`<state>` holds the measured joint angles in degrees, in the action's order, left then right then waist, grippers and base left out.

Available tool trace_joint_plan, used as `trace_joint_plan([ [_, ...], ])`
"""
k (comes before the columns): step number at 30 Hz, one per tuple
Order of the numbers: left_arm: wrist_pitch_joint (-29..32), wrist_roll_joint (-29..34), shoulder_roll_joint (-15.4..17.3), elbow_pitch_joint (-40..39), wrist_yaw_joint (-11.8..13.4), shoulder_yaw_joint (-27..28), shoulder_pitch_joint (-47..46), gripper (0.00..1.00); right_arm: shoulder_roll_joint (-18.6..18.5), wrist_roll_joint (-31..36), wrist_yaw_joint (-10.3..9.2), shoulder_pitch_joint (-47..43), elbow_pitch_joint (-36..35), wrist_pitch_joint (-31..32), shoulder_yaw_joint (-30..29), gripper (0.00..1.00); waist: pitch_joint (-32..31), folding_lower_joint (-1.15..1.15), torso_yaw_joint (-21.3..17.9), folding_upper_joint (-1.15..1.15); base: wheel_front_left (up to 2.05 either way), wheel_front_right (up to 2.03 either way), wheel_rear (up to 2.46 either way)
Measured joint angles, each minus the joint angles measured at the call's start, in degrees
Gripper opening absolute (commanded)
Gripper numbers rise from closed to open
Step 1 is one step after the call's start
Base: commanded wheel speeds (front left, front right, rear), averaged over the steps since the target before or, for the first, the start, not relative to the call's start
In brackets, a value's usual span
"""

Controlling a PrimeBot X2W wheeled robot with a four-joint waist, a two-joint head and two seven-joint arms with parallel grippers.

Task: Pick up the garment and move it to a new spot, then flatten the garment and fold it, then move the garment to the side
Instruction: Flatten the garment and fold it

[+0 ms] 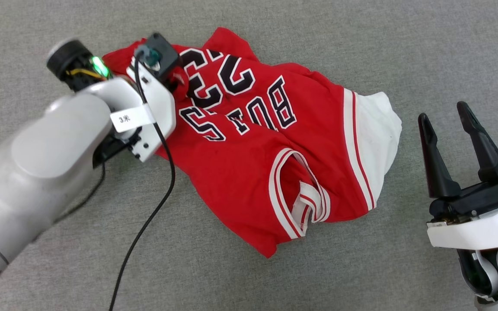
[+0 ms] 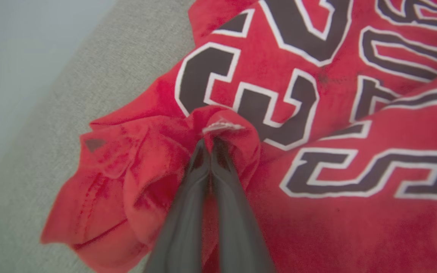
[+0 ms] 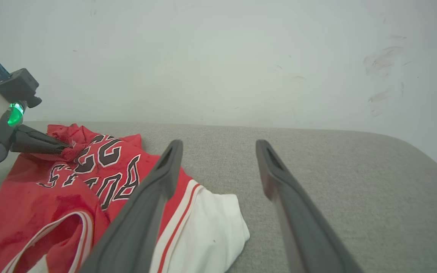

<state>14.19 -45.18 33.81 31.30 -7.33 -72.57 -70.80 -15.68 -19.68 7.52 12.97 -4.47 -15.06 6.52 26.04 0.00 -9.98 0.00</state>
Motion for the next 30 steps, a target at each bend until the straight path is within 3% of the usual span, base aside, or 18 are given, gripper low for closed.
trace_joint_plan([
  [6, 1.6, -3.0, -0.1, 0.2, 0.0, -0.5, 1.5, 0.0, 0.1, 0.1, 0.0, 0.0, -0.1, 0.0, -0.5, 1.0, 0.1, 0.0, 0.4, 0.0, 0.0, 0.0, 0.0],
  [7, 1.1, -3.2, -0.1, 0.3, 0.0, -0.6, 1.5, 0.1, 0.1, 0.1, 0.0, 0.0, -0.1, 0.0, -0.5, 1.0, -0.1, 0.0, 0.7, 0.0, 0.0, 0.0, 0.0],
  [8, 0.2, -3.4, -0.1, 0.5, 0.0, -0.6, 1.5, 1.0, 0.1, 0.2, 0.0, 0.0, -0.2, 0.0, -0.5, 1.0, -0.3, 0.0, 1.0, 0.0, 0.0, 0.0, 0.0],
  [13, -10.6, -2.3, 0.0, 2.5, 0.0, 0.6, 0.3, 1.0, 0.2, 0.3, 0.01, -0.1, 0.4, 0.0, -0.2, 1.0, -2.7, 0.0, 2.2, 0.0, 0.0, 0.0, 0.0],
  [16, -18.4, -2.3, -0.1, 2.7, 2.1, 2.8, 1.3, 1.0, 0.2, 0.2, 0.01, -1.2, 1.2, 0.0, -0.4, 1.0, -5.0, -0.01, 2.9, 0.0, 0.0, 0.0, 0.0],
  [21, -28.1, -1.9, 0.5, -1.3, 10.3, 6.5, 8.0, 1.0, -1.6, 0.2, 0.0, -2.7, 2.2, 0.0, -2.8, 1.0, -9.1, -0.01, 4.5, 0.0, 0.0, 0.0, 0.0],
  [26, -29.1, 2.5, 2.2, -13.3, 21.4, 14.8, 17.5, 1.0, -5.7, 2.2, 0.0, -2.9, 1.9, 3.0, -5.3, 1.0, -12.1, -0.01, 7.0, 0.0, 0.0, 0.0, 0.0],
  [30, -29.2, 8.0, 3.1, -22.2, 28.0, 22.0, 28.7, 1.0, -10.0, 2.6, 0.0, -1.5, 1.2, 7.7, -6.1, 1.0, -13.8, -0.01, 9.1, 0.0, 0.0, 0.0, 0.0],
])
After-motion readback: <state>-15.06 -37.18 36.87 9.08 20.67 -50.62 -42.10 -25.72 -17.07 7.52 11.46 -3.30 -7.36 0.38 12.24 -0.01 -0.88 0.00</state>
